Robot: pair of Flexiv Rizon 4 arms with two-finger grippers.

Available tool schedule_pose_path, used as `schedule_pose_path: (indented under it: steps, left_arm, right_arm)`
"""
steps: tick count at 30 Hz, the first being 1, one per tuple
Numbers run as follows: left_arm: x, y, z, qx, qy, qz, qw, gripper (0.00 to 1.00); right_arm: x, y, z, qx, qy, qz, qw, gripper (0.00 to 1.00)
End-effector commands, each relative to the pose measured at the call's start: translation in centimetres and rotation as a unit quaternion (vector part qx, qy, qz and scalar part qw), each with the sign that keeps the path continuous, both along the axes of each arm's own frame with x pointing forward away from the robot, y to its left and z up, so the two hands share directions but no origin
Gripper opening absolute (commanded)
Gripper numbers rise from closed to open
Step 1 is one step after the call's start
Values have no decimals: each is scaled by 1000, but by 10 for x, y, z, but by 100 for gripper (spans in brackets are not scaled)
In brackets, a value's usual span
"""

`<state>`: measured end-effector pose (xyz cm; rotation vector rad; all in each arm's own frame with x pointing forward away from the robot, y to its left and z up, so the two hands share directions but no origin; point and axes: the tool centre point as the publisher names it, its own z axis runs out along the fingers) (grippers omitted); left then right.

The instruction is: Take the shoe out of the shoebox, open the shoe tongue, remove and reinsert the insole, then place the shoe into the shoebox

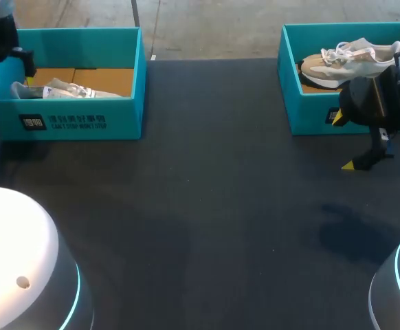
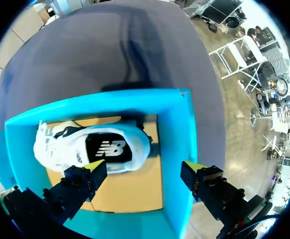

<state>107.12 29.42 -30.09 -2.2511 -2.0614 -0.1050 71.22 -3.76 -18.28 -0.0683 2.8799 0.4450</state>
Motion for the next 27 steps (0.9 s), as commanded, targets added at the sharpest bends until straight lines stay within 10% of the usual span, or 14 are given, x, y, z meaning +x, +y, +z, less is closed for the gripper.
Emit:
schedule_pose_path:
  steps: [1,16,27]
  left_arm:
    - [-10,4,22,-8,-19,5,1000,100]
    - [-20,16,85,-48,-34,43,997,100]
    - [-51,5,108,-107,80,19,991,100]
  right_arm:
    - [2,1,-1,-1,1,0,1000,100]
    - [2,1,-1,-1,1,0,1000,100]
    - [2,1,-1,-1,1,0,1000,100]
